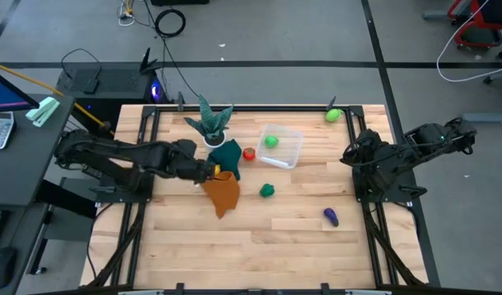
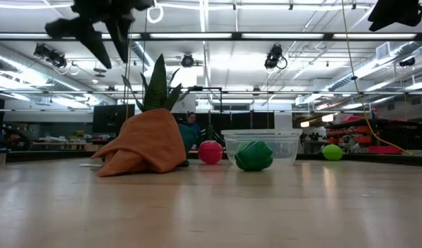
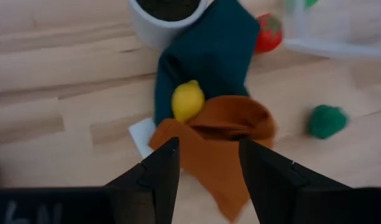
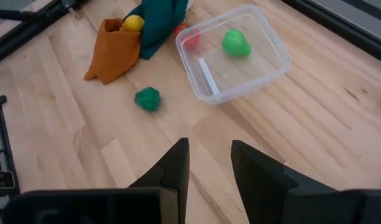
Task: Pick and placing Produce into tupperware
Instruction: Put the yellow lemon into the transparent bin
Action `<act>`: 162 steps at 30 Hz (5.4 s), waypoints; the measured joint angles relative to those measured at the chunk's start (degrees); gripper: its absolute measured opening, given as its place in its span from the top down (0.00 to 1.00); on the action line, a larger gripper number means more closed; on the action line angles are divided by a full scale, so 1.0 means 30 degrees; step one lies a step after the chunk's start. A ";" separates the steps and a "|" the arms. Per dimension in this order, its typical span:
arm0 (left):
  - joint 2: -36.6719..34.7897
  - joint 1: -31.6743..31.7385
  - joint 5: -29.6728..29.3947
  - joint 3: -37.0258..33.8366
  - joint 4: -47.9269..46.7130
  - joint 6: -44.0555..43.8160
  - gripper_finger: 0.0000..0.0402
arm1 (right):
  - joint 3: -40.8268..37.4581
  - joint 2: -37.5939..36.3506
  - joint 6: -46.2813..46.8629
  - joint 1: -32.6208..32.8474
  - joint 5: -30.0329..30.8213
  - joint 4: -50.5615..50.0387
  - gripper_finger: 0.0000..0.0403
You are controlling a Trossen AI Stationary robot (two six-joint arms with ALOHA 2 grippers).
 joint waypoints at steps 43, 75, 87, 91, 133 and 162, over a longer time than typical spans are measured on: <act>0.2750 0.3459 0.2200 -0.6819 1.1910 0.3373 0.38 | 0.0000 0.0000 0.2514 -0.0015 0.0790 -0.0095 0.79; 0.5195 0.3444 0.1859 -0.6797 1.2828 0.5230 0.14 | -0.0007 0.0669 0.2888 -0.0007 0.0563 0.0051 0.79; 0.5195 0.3459 0.1623 -0.6797 1.2482 0.5603 0.27 | -0.0007 0.0729 0.2944 -0.0007 0.0389 0.0051 0.79; 0.5195 0.3459 0.1580 -0.6797 1.2559 0.5872 0.33 | -0.0007 0.0729 0.2944 -0.0007 0.0389 0.0051 0.79; 0.5049 0.3422 0.1185 -0.6797 1.2666 0.6250 0.37 | -0.0007 0.0729 0.2929 -0.0007 0.0361 0.0044 0.79; 0.6237 0.3408 -0.0431 -0.6783 1.3995 0.6389 0.25 | -0.0007 0.0729 0.3250 -0.0007 0.0251 0.0051 0.79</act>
